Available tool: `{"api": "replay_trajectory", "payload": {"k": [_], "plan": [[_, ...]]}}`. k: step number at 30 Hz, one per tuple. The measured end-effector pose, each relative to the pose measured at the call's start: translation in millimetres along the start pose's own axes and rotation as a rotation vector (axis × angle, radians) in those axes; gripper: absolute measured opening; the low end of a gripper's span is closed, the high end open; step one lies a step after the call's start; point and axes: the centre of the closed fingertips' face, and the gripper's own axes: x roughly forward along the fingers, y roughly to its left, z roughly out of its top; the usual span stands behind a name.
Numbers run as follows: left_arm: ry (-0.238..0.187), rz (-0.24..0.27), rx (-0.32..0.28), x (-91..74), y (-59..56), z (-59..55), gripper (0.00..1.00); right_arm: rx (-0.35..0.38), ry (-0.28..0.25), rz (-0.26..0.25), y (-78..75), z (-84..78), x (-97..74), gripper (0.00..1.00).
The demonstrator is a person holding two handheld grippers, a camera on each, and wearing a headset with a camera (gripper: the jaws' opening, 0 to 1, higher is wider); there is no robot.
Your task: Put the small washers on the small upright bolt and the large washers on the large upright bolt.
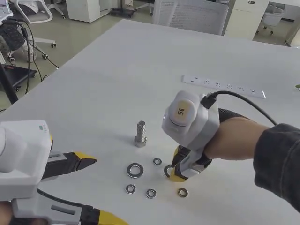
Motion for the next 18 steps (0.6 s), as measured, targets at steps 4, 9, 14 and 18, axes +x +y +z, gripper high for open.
{"api": "replay_trajectory", "payload": {"k": [4,9,14,18], "plan": [[-0.003,-0.001,0.0,0.2,-0.3,0.8,0.9,-0.006,-0.011,-0.007,-1.1,6.1,-12.4,0.24],[-0.004,-0.004,0.001,0.2,-0.5,2.4,0.9,-0.022,-0.019,-0.016,-6.8,15.4,-30.0,0.24],[-0.006,-0.003,0.004,0.2,0.0,3.4,0.9,-0.038,-0.028,-0.036,-16.4,25.2,-44.8,0.24],[-0.008,-0.004,0.004,0.2,1.2,4.3,0.9,-0.053,-0.041,-0.051,-23.9,35.9,-57.7,0.24]]}}
